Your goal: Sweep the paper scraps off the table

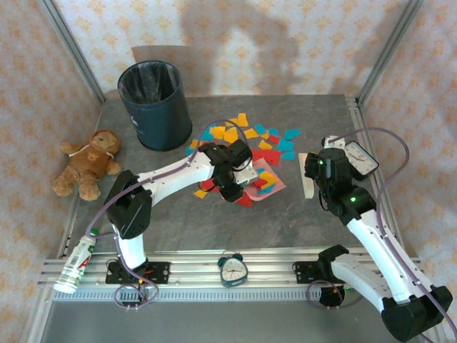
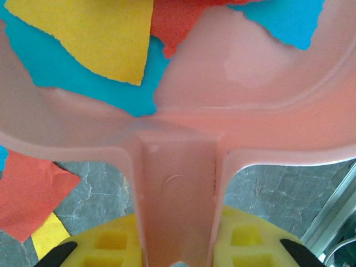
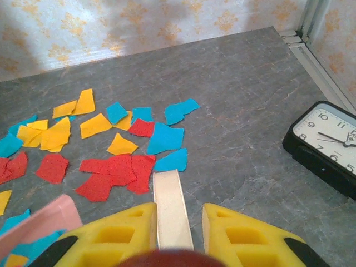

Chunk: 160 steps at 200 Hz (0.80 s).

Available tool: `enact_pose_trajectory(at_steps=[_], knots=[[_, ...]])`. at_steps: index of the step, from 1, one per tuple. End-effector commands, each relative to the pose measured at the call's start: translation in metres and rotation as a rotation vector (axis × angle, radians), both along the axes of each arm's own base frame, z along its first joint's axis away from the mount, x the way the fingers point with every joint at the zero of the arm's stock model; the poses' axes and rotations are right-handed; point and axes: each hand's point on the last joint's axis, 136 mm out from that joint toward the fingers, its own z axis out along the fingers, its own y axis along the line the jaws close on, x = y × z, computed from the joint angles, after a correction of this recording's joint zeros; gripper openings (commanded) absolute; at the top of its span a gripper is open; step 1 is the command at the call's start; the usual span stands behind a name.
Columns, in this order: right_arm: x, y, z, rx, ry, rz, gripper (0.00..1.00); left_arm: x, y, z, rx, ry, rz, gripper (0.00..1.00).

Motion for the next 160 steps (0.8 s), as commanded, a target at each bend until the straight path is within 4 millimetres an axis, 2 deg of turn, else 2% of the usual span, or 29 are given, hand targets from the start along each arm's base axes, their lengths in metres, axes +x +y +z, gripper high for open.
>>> enact_pose_trajectory(at_steps=[1, 76, 129, 160], knots=[[0.001, -0.006, 0.001, -0.024, -0.011, -0.031, 0.00, 0.016, 0.000, 0.026, -0.097, -0.031, 0.102, 0.00], [0.004, 0.007, 0.001, 0.007, 0.001, 0.028, 0.00, 0.060, 0.019, 0.077, -0.192, -0.098, 0.275, 0.00], [0.007, 0.015, -0.002, 0.030, 0.016, 0.063, 0.00, 0.096, 0.044, 0.131, -0.274, -0.204, 0.415, 0.00], [0.008, 0.019, -0.002, 0.047, 0.019, 0.076, 0.00, 0.116, 0.063, 0.155, -0.296, -0.238, 0.511, 0.00]])
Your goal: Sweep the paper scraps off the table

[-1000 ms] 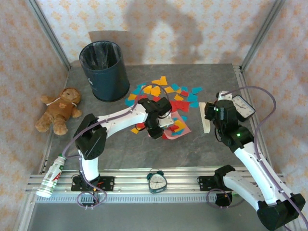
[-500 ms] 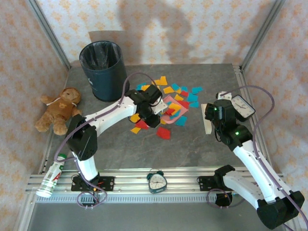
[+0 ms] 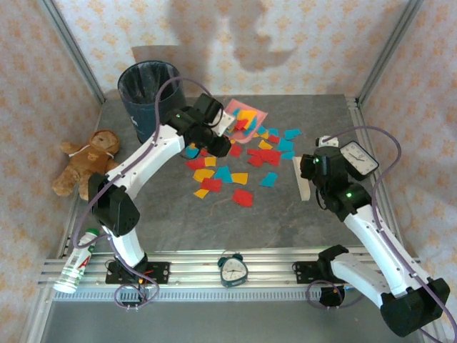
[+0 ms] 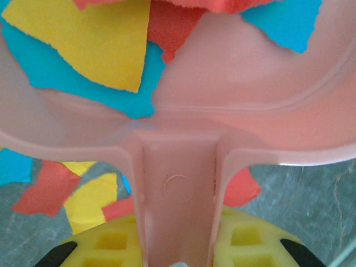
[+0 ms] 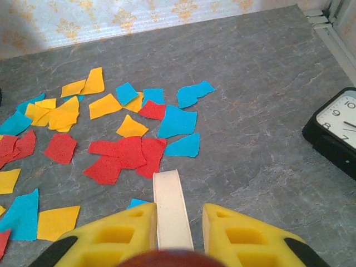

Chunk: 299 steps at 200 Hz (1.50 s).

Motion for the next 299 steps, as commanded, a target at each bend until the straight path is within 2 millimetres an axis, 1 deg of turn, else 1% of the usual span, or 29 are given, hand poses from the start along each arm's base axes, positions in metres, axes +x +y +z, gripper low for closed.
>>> enact_pose_trajectory(at_steps=[1, 47, 66, 77, 119, 205, 274, 299], knots=[[0.004, 0.005, 0.013, 0.033, -0.040, 0.012, 0.00, 0.008, 0.019, 0.039, -0.031, -0.050, 0.095, 0.00], [0.004, 0.007, 0.013, 0.044, -0.035, 0.017, 0.00, 0.035, 0.046, 0.070, -0.087, -0.095, 0.224, 0.00], [0.004, 0.008, 0.012, 0.046, -0.034, 0.019, 0.00, 0.047, 0.062, 0.082, -0.117, -0.106, 0.289, 0.00], [0.004, 0.008, 0.013, 0.051, -0.036, 0.021, 0.00, 0.054, 0.072, 0.087, -0.134, -0.109, 0.329, 0.00], [0.004, 0.013, 0.016, 0.088, -0.043, 0.032, 0.00, 0.075, 0.093, 0.101, -0.232, -0.086, 0.423, 0.00], [0.006, 0.017, 0.017, 0.119, -0.043, 0.035, 0.00, 0.108, 0.130, 0.106, -0.438, -0.037, 0.631, 0.00], [0.006, 0.017, 0.016, 0.120, -0.040, 0.033, 0.00, 0.123, 0.137, 0.101, -0.554, -0.002, 0.689, 0.00], [0.006, 0.017, 0.015, 0.118, -0.039, 0.034, 0.00, 0.126, 0.140, 0.097, -0.602, 0.037, 0.744, 0.00]])
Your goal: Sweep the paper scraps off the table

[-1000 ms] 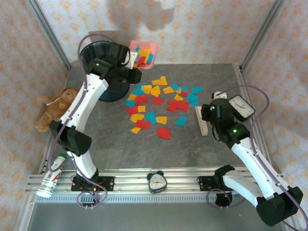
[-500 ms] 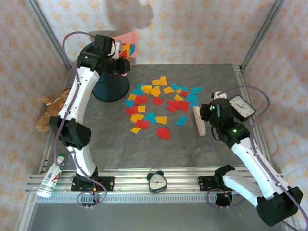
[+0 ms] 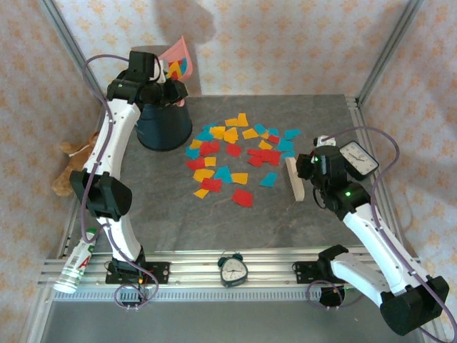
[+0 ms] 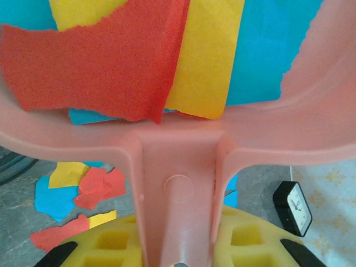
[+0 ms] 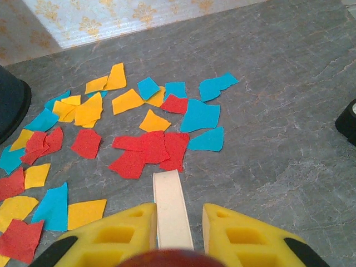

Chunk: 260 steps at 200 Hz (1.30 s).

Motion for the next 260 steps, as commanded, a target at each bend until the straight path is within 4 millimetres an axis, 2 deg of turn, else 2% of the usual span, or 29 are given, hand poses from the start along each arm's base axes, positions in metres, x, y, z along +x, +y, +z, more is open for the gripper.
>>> enact_pose_trajectory(at_steps=[1, 72, 155, 260], knots=[[0.005, 0.002, 0.017, 0.037, -0.053, -0.008, 0.00, 0.010, 0.003, 0.006, -0.089, -0.010, 0.043, 0.00], [0.006, 0.004, 0.016, 0.034, -0.049, -0.003, 0.00, 0.020, 0.009, 0.000, -0.181, -0.007, 0.100, 0.00], [0.006, 0.003, 0.017, 0.030, -0.049, -0.004, 0.00, 0.031, 0.019, 0.008, -0.350, -0.028, 0.165, 0.00], [0.006, 0.003, 0.016, 0.026, -0.043, -0.003, 0.00, 0.038, 0.016, 0.037, -0.592, -0.099, 0.176, 0.00]])
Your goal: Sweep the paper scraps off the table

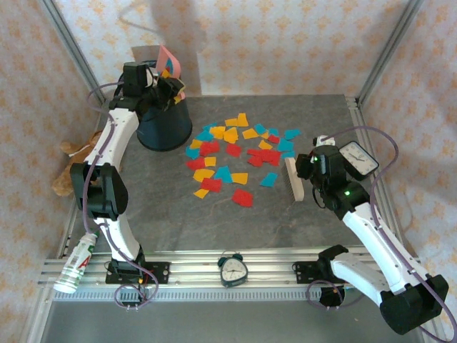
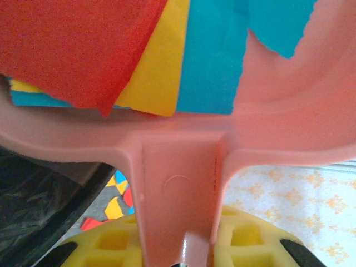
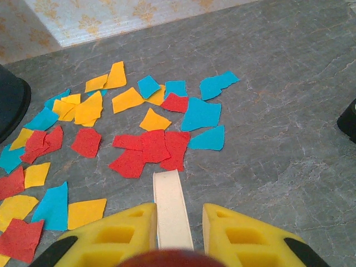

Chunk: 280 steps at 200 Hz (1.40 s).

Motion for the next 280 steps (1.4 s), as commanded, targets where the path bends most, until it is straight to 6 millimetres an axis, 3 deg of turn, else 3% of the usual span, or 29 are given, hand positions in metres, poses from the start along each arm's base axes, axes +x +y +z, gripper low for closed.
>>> enact_pose_trajectory(at_steps=[1, 81, 186, 280], knots=[[0.004, 0.002, 0.017, 0.025, -0.047, -0.005, 0.00, -0.007, 0.004, 0.056, -0.080, -0.140, 0.012, 0.00], [0.005, 0.002, 0.016, 0.021, -0.044, -0.003, 0.00, -0.008, 0.003, 0.082, -0.281, -0.218, 0.038, 0.00], [0.004, 0.002, 0.010, 0.019, -0.034, -0.006, 0.00, -0.004, 0.004, 0.090, -0.479, -0.247, 0.054, 0.00], [0.004, 0.002, 0.010, 0.016, -0.035, -0.005, 0.00, -0.013, 0.009, 0.113, -0.656, -0.289, 0.071, 0.00]])
